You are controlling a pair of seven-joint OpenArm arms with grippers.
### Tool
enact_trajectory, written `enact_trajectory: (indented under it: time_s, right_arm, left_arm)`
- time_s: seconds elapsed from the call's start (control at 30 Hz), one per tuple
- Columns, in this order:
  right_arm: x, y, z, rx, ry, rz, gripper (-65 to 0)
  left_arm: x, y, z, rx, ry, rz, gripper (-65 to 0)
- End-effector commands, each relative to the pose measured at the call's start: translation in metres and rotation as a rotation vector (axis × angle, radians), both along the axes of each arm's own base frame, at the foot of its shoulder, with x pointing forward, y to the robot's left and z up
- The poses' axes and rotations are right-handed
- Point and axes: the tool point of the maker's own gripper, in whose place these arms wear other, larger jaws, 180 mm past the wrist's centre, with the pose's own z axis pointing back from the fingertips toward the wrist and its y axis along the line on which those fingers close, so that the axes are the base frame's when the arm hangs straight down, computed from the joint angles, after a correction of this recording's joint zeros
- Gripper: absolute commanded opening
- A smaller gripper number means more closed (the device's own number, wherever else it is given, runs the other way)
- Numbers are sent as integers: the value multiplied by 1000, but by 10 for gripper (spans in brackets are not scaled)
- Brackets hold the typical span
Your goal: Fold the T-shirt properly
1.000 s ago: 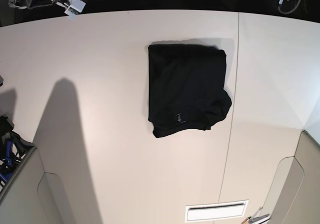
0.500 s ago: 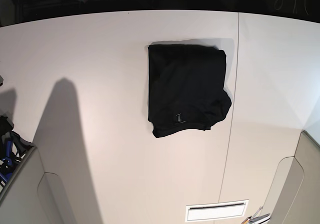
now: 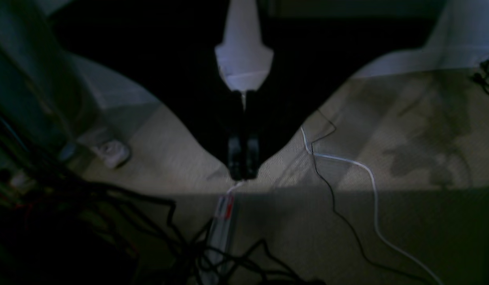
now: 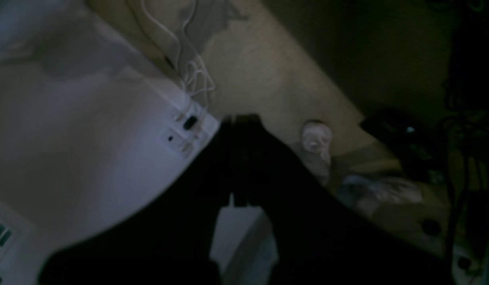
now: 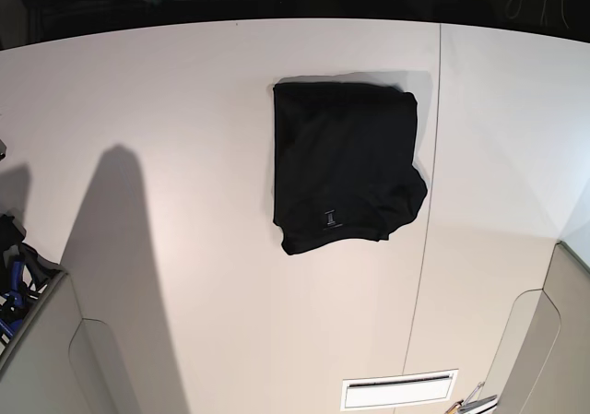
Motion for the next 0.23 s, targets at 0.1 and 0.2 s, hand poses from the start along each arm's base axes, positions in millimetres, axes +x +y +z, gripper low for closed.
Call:
enact_trajectory:
  time_s: [0.1, 0.2]
  right_arm:
    - [4, 9, -1, 16, -8, -37, -650]
    - [9, 20, -3, 36, -20, -50, -650]
  left_arm:
    - [11, 3, -3, 5, -15, -11, -649]
    - [20, 2, -5, 6, -32, -15, -649]
